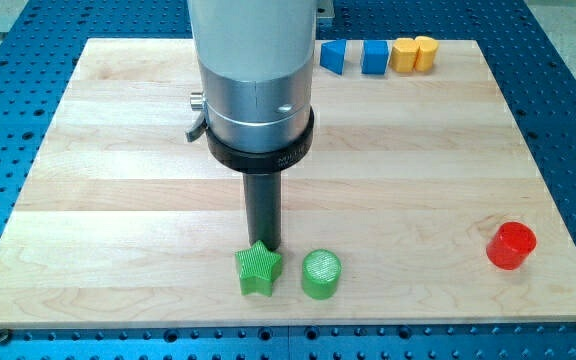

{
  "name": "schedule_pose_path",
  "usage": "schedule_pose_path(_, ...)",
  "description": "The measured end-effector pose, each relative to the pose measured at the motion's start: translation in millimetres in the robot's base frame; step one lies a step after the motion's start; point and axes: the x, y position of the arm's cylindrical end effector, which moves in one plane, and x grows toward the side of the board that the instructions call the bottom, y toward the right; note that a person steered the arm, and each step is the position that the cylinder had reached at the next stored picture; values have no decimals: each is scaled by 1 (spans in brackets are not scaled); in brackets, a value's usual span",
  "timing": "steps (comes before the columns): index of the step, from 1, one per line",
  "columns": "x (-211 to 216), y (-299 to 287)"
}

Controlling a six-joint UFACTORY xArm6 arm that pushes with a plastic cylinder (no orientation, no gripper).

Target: Push the red circle to the bottom right of the green circle

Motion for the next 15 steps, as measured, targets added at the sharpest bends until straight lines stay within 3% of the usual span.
schedule_pose_path(1, -25, 31)
schedule_pose_path(2, -46, 126)
schedule_pose_path(3, -55, 166)
schedule_pose_path(5, 7, 218)
schedule_pose_path(7, -24, 268)
schedule_pose_path(9, -20, 345)
schedule_pose_path(10, 18, 343)
schedule_pose_path(12, 49, 236)
schedule_pose_path(13, 43, 311)
schedule_pose_path(14, -2, 334)
schedule_pose_path(15, -3, 266)
